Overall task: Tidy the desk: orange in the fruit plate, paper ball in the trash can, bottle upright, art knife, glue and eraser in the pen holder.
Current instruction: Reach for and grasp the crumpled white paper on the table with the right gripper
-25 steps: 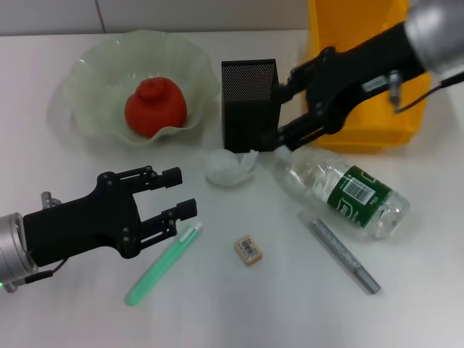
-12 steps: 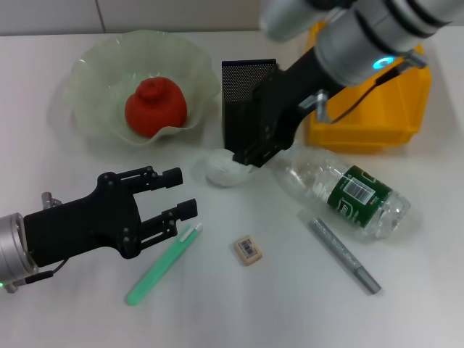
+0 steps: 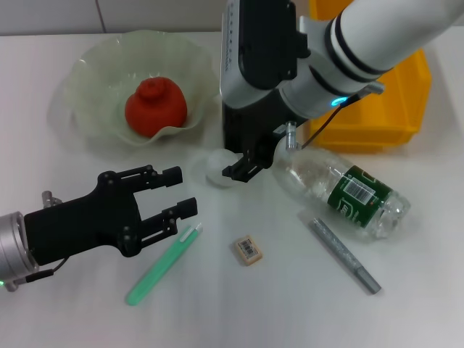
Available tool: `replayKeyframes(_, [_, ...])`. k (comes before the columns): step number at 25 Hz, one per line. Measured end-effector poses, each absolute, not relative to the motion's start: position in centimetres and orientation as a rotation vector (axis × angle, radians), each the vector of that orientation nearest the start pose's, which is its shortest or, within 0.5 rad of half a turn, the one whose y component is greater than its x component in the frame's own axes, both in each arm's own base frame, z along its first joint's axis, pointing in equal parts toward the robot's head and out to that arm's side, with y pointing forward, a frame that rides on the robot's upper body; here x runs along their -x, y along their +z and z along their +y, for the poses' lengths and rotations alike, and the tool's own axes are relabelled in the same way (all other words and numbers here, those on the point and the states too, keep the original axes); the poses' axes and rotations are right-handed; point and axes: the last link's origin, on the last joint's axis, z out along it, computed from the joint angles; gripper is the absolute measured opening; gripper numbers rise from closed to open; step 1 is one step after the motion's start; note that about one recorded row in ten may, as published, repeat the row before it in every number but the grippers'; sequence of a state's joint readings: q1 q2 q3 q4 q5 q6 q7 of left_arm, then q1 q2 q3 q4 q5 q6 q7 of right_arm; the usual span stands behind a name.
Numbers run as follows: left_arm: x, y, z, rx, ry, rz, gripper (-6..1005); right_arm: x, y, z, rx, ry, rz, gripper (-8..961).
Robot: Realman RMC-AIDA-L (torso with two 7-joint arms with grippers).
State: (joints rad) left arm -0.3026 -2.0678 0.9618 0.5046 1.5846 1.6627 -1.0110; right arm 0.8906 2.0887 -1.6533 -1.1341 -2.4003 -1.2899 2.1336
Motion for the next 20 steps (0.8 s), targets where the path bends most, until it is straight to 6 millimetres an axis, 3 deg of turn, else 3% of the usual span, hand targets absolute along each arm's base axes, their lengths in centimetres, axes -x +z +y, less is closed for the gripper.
replayKeyframes(11, [27.8,-2.5,26.0,2.651,-1.042,-0.437,519,-9.5,-10.0,38.2,2.854,-0.467,-0.143,738])
replayKeyframes(20, [27.8,-2.3,26.2,2.638,-1.047,-0.442,518,-9.5,-10.9,37.7,2.864,-0.453,-0.168,715])
